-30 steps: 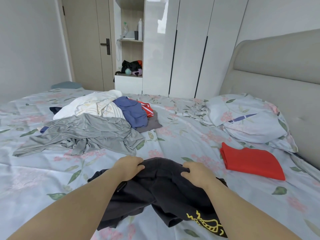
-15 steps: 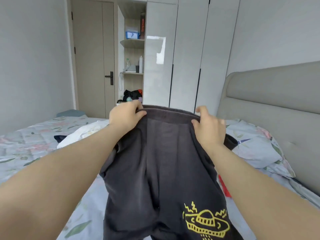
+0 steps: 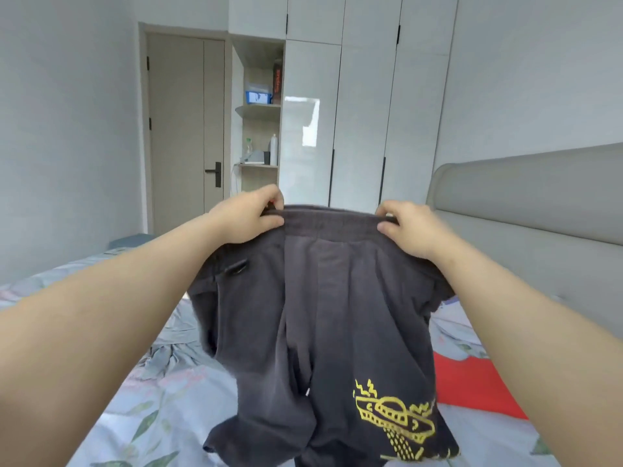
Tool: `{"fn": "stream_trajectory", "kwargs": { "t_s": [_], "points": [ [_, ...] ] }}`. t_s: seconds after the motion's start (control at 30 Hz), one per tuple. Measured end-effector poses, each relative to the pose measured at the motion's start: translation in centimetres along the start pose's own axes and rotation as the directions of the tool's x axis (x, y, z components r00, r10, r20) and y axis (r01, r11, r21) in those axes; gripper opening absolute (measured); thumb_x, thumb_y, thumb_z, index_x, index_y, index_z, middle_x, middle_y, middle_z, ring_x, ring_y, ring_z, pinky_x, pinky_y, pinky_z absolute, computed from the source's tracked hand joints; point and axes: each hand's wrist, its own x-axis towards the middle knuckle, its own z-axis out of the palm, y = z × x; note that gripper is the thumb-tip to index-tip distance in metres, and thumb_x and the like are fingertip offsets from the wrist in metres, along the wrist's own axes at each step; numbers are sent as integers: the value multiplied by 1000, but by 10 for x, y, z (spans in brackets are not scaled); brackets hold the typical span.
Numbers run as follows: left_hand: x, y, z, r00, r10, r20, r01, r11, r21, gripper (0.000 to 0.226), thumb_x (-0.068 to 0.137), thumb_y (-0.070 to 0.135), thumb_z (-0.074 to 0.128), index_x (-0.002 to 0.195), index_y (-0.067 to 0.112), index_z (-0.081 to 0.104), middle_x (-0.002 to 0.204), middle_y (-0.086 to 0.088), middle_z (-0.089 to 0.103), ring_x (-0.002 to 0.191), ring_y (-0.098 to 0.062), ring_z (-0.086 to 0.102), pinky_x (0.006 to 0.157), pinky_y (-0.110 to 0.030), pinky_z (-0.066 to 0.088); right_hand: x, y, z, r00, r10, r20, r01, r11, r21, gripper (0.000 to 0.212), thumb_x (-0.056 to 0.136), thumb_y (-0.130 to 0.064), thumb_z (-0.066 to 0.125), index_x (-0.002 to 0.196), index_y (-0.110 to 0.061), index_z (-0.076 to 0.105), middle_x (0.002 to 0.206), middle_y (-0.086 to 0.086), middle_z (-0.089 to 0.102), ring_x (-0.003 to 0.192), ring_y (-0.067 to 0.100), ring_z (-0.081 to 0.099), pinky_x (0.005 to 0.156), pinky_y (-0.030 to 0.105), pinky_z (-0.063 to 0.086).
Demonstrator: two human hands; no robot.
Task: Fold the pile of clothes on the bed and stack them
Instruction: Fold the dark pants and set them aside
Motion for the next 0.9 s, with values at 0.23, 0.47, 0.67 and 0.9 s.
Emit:
{"fn": "stream_trajectory", "kwargs": {
  "t_s": [0.23, 0.47, 0.67, 0.9],
  "points": [
    [-22, -14, 43, 926, -122, 357, 128, 992, 7, 33, 93, 44, 51, 78, 16, 59, 80, 4, 56, 84, -18, 52, 71, -27, 37, -19, 5, 25, 944, 48, 326, -67, 997, 46, 29, 87, -38, 65, 68, -18, 56, 75, -1, 56, 79, 16, 52, 66, 26, 39],
    [-25, 7, 88, 881, -291, 373, 283, 956, 77, 43, 99, 38, 38, 100, 3, 63, 114, -14, 62, 101, -27, 55, 84, -30, 39, -28, -9, 62, 870, 238, 432, -261, 965, -7, 37, 89, -30, 56, 59, -15, 40, 65, 0, 44, 70, 21, 47, 62, 28, 36],
    [-14, 29, 97, 881, -391, 266, 424, 902, -78, 39, 98, 38, 43, 78, 6, 54, 94, -12, 61, 87, -27, 56, 75, -28, 42, -24, -30, 58, 816, 257, 518, -428, 871, 242, 18, 91, -20, 60, 92, -2, 60, 84, 9, 58, 75, 23, 55, 65, 24, 46],
    [-15, 44, 105, 759, -487, 433, 651, 588, -480, 34, 92, 26, 60, 107, -4, 59, 103, -17, 65, 92, -32, 64, 74, -37, 52, -38, -46, 66, 713, 274, 645, -671, 533, 515, 13, 95, -5, 52, 104, 4, 54, 74, 14, 59, 53, 17, 59, 41, 23, 51]
  ]
}}
